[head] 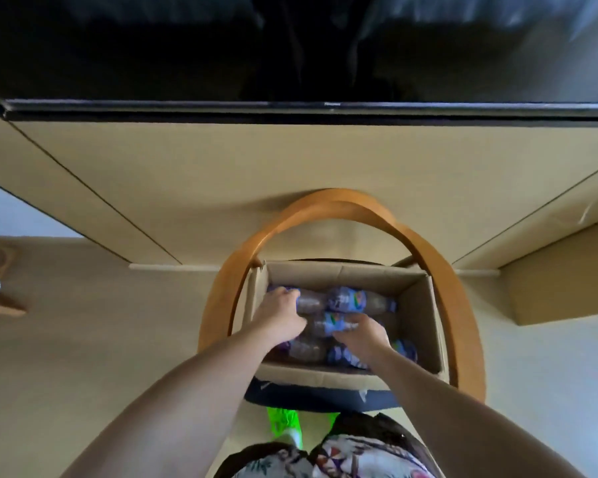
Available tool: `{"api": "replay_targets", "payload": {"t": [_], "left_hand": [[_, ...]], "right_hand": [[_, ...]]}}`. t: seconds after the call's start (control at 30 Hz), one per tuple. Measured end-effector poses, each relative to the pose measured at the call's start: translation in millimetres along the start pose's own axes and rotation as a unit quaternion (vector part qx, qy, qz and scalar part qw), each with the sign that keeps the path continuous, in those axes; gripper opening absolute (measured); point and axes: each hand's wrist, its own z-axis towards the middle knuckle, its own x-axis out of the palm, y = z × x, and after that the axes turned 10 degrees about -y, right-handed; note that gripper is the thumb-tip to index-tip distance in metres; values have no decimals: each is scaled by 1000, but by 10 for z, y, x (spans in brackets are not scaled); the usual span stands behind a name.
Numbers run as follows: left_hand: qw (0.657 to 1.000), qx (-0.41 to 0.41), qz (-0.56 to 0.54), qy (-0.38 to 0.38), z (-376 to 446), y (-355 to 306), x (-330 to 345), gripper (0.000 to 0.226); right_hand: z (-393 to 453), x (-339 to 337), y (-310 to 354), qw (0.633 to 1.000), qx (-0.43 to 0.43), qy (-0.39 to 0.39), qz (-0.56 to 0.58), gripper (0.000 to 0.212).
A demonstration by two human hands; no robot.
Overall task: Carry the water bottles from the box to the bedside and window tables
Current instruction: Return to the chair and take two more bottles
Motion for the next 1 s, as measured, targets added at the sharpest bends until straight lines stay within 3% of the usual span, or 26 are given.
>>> {"api": "replay_targets", "payload": {"t": [0.23, 0.43, 0.5, 0.6, 0.67, 0.73, 0.8, 0.87, 1.0], "left_hand": [[999, 17, 27, 25, 435, 148, 305, 74], [999, 7, 44, 15, 726, 258, 598, 76], [999, 3, 40, 25, 793, 304, 662, 75], [996, 9, 58, 74, 767, 378, 767, 76], [990, 11, 83, 111, 700, 427, 872, 77], [985, 8, 104, 135, 681, 469, 974, 77], [980, 11, 125, 156, 698, 510, 1057, 75], [970, 23, 160, 180, 693, 548, 1121, 70], [951, 60, 230, 198, 671, 640, 1259, 69]], "right_hand": [[518, 130, -135, 974, 153, -26, 165, 32], [959, 240, -268, 864, 309, -29, 397, 26], [1054, 268, -320, 869, 303, -19, 390, 26], [1112, 314, -404, 971, 170, 6, 169, 26], [1124, 319, -434, 997, 42, 57, -23, 35], [1153, 304, -489, 980, -12, 145, -139, 52], [1165, 331, -592, 933, -58, 212, -284, 70], [1143, 392, -697, 885, -110, 218, -396, 85], [1170, 506, -697, 882, -131, 200, -405, 88]]}}
